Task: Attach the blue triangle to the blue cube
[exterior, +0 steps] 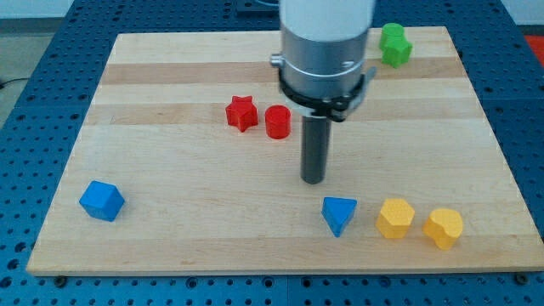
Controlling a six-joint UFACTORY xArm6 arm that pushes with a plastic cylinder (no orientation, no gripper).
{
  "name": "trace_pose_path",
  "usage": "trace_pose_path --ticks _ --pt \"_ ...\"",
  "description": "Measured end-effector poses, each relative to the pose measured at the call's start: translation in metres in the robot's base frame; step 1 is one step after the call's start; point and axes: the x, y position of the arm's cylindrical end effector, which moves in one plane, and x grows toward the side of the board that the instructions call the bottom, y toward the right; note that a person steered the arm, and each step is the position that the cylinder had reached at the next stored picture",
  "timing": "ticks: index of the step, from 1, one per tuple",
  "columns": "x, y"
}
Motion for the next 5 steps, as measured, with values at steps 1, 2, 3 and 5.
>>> trace_pose_path --ticks 1,2,3,5 --pt "0.027 0.038" --pt "0.049 0.035" --pt "0.056 0.030" --pt "0.084 0.011"
